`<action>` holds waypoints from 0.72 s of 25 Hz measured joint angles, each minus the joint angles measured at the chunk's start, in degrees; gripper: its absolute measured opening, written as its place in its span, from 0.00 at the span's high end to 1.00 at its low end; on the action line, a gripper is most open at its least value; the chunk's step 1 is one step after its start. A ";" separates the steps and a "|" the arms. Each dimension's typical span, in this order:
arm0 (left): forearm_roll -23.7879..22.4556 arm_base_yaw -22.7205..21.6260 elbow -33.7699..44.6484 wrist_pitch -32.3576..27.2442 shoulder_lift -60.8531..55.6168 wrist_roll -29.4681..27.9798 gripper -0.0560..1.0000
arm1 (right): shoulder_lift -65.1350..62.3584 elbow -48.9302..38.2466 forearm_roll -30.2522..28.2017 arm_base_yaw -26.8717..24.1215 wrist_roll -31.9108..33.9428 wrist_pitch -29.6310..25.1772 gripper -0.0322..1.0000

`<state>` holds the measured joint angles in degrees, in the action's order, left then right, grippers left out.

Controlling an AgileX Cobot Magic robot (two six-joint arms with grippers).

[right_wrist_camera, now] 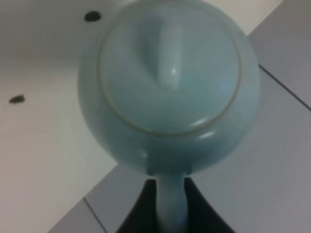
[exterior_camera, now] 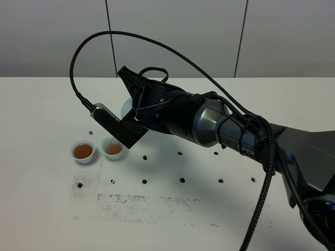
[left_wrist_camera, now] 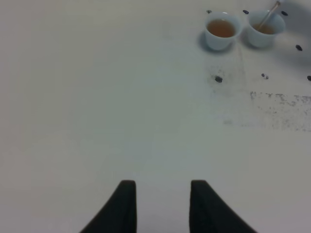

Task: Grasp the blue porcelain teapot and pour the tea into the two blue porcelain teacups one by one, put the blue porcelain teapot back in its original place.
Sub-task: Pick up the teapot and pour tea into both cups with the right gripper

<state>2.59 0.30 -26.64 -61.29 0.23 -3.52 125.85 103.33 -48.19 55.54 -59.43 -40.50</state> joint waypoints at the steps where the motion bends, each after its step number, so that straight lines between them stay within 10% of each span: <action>1: 0.00 0.00 0.00 0.00 0.00 0.00 0.67 | 0.00 0.00 -0.46 0.00 -0.22 0.00 0.94; 18: 0.00 0.00 0.00 0.00 0.00 0.00 0.67 | 0.00 0.00 -3.76 0.04 -0.81 0.05 0.94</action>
<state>2.59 0.30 -26.64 -61.29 0.23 -3.52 125.85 103.33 -51.94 55.59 -60.24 -40.44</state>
